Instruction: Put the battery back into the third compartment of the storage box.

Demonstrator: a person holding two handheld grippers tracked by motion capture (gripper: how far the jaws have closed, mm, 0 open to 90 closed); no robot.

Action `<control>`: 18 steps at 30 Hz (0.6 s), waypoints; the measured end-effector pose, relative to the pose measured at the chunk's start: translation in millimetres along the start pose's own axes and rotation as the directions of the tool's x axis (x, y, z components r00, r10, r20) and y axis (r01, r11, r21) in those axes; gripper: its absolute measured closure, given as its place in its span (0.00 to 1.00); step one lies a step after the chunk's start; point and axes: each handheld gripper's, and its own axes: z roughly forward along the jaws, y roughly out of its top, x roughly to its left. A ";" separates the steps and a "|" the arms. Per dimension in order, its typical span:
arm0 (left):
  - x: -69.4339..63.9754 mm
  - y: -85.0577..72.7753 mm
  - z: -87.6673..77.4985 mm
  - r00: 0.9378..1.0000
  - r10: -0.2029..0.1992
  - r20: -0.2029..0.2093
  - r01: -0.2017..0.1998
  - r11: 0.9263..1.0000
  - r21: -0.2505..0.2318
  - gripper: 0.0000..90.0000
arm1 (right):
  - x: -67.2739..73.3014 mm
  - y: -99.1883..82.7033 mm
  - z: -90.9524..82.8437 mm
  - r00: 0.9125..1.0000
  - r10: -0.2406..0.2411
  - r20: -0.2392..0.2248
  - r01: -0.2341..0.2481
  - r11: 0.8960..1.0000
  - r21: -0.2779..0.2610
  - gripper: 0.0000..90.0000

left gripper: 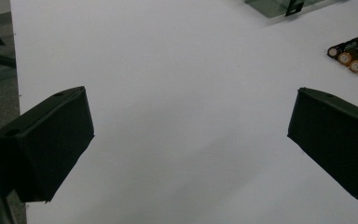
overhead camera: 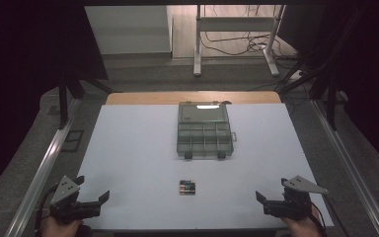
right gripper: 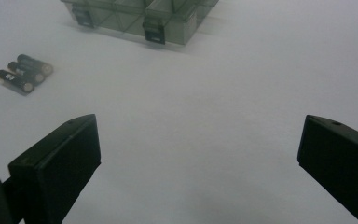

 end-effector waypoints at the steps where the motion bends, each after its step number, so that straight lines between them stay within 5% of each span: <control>1: 0.2 0.0 0.1 1.000 -0.002 0.001 0.002 1.000 0.002 0.01 | 0.0 0.0 0.0 1.000 0.000 0.000 0.000 1.000 0.000 0.00; 18: 3.5 -1.2 -0.8 1.000 -0.022 0.018 0.022 1.000 -0.010 0.01 | 5.1 3.0 9.1 0.998 -0.053 -0.020 0.055 0.995 0.087 0.00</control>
